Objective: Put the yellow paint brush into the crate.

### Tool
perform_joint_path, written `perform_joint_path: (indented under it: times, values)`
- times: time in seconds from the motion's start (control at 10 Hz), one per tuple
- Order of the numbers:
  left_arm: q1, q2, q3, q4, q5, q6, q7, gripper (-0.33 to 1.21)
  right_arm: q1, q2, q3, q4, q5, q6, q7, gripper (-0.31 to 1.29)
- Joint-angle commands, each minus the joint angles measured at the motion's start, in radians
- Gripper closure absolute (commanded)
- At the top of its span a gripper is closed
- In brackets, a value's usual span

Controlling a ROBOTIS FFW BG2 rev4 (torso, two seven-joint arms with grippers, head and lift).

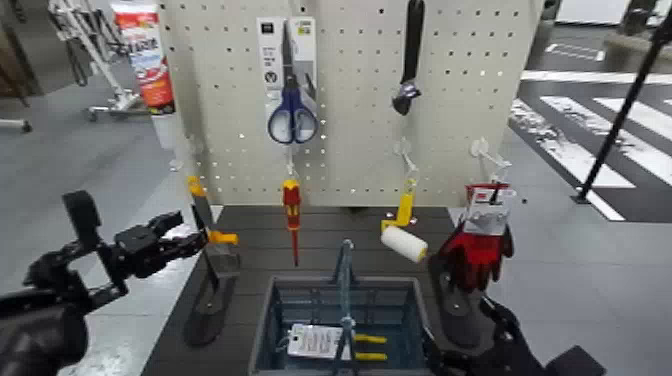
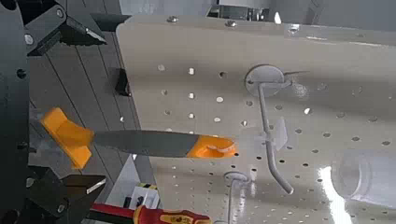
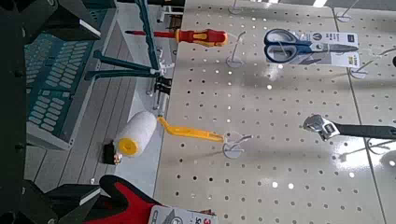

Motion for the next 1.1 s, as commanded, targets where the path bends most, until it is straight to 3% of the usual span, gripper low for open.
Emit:
perform_joint_path:
  times: [0.1, 0.2, 0.3, 0.4, 1.1]
  values:
    - [-0.04, 0.006, -0.04, 0.041, -0.014, -0.004, -0.009, 0.25, -0.009, 0.0, 0.008, 0.01, -0.003, -0.002, 0.002, 0.14]
    - [-0.043, 0.003, -0.042, 0.043, -0.018, -0.008, -0.007, 0.34, -0.011, 0.0, 0.008, 0.01, -0.003, -0.002, 0.003, 0.14]
    - [-0.045, 0.003, -0.045, 0.038, -0.032, -0.004, -0.004, 0.83, -0.009, 0.001, 0.007, 0.01, -0.003, -0.003, 0.003, 0.14]
    - [-0.045, 0.001, -0.045, 0.035, -0.035, -0.002, -0.001, 1.2, -0.009, 0.001, 0.005, 0.01, -0.003, -0.005, 0.005, 0.14]
    - [-0.046, -0.002, -0.056, 0.024, -0.043, 0.027, 0.007, 1.17, -0.009, 0.003, 0.004, 0.01, -0.003, -0.008, 0.006, 0.14]
